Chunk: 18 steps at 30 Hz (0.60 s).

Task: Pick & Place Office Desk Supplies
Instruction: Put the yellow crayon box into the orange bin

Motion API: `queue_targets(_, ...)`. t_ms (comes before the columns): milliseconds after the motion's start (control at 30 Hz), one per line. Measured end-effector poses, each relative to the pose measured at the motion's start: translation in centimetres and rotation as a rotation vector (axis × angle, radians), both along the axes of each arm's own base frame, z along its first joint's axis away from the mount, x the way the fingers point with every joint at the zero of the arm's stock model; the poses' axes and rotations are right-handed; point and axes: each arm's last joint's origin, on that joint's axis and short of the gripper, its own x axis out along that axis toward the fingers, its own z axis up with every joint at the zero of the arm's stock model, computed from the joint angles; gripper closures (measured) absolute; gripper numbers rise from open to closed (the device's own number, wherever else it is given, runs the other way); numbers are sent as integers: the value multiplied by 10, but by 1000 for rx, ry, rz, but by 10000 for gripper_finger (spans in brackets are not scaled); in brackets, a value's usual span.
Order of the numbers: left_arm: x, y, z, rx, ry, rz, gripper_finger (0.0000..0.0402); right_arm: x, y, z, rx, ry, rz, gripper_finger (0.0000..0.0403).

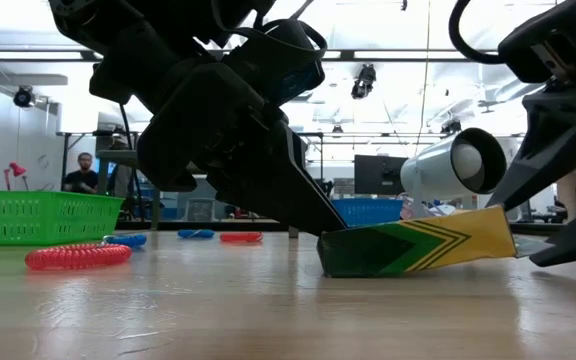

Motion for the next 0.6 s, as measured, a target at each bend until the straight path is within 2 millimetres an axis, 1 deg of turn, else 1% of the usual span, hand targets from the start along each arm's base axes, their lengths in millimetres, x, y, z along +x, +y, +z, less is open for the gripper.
queue_targets(200,0,0,0,0,0,0,285,4,-3,0,-5,-9,1,188)
queue_targets(467,-1,0,-1,6,7,-1,285,15,-8,3,-53,-41,31,188)
queue_targets(600,-1,0,-1,7,7,0,285,17,-9,3,-59,-43,31,189)
